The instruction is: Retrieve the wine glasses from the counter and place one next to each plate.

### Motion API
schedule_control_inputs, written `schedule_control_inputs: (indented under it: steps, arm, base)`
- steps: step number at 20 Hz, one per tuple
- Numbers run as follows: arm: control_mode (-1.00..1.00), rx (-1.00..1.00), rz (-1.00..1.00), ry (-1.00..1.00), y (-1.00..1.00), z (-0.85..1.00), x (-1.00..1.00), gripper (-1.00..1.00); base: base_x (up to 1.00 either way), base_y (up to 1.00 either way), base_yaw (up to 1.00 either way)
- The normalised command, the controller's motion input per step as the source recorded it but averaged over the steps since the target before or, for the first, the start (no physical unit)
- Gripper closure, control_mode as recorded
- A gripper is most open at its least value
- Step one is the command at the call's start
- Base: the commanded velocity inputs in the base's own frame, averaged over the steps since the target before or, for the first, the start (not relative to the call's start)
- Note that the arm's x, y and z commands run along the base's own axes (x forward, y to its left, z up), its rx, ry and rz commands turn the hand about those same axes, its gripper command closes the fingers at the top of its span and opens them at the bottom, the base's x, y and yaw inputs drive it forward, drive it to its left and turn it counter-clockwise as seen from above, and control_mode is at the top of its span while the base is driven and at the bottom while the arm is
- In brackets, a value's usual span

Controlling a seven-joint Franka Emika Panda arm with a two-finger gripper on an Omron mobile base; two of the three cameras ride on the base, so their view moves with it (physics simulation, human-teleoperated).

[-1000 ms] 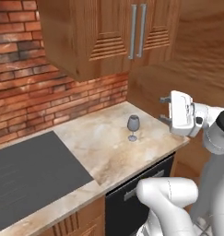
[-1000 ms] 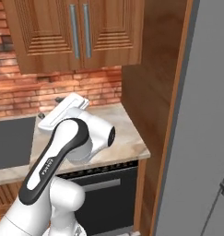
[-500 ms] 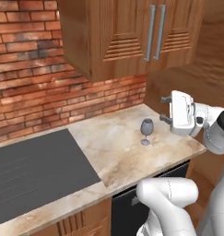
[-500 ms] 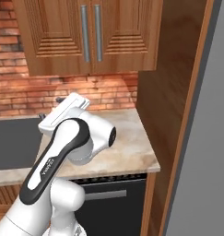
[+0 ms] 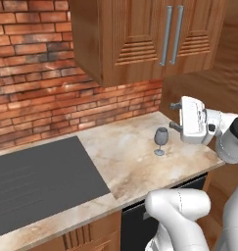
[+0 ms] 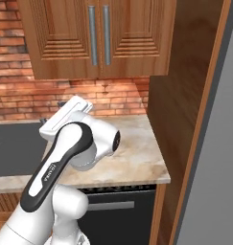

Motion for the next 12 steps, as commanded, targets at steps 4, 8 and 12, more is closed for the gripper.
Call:
schedule_control_inputs:
  steps: [4,8,12]
  arm:
    - [-1.0,0.0,-0.06,0.04,-0.11,-0.02,-0.08,-1.0]
    - [-1.0,0.0,-0.24,0.03,0.0,0.0,-0.6,-1.0]
    - [-1.0,0.0,-0.2,0.13,-0.2,-0.01,-0.07,-1.0]
  base:
    - [0.07,0.0,0.0]
    - [0.0,0.0,0.0]
    - [0.0,0.0,0.0]
